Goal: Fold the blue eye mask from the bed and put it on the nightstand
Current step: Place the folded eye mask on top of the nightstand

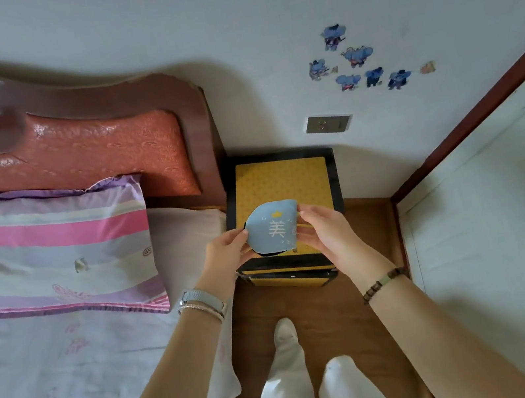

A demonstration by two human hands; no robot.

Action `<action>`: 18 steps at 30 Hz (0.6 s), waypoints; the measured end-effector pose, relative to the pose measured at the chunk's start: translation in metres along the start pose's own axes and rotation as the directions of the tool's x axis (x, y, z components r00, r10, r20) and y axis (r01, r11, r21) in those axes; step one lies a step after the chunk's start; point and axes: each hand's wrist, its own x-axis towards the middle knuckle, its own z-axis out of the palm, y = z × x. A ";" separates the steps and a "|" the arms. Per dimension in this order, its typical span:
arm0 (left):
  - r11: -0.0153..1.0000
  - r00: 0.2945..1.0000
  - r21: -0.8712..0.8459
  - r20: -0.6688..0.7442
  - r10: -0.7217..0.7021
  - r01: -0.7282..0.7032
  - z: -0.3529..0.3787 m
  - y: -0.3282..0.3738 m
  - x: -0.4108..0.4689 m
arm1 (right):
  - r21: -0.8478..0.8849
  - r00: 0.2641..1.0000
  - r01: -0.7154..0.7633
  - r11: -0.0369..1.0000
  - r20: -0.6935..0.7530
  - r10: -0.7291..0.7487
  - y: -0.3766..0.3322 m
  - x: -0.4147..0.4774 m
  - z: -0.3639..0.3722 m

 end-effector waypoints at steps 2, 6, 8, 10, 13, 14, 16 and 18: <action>0.999 1.000 0.031 -0.006 -0.025 0.025 0.001 -0.001 0.026 | 0.018 1.000 -0.021 1.000 -0.019 0.021 0.002 0.020 0.004; 0.998 0.999 0.050 -0.021 -0.048 0.049 0.011 -0.012 0.071 | 0.020 0.995 -0.068 0.997 -0.069 0.069 0.012 0.067 0.007; 0.997 0.996 0.028 -0.053 -0.067 0.068 0.016 -0.019 0.096 | 0.021 0.993 -0.090 0.996 -0.081 0.091 0.019 0.095 0.009; 0.995 0.991 0.027 -0.091 -0.094 0.097 0.020 -0.029 0.123 | 0.029 0.989 -0.120 0.992 -0.088 0.123 0.029 0.123 0.010; 0.991 0.986 0.070 -0.123 -0.109 0.118 0.025 -0.047 0.162 | 0.022 0.982 -0.160 0.987 -0.098 0.162 0.050 0.164 0.011; 0.990 0.987 0.087 -0.126 -0.103 0.115 0.026 -0.053 0.175 | 0.025 0.980 -0.168 0.985 -0.103 0.170 0.057 0.177 0.012; 0.984 0.986 0.129 -0.127 -0.107 0.124 0.029 -0.065 0.200 | 0.030 0.973 -0.197 0.980 -0.117 0.199 0.070 0.201 0.015; 0.969 0.985 0.213 -0.136 -0.102 0.130 0.030 -0.073 0.220 | 0.059 0.967 -0.222 0.973 -0.117 0.228 0.080 0.219 0.017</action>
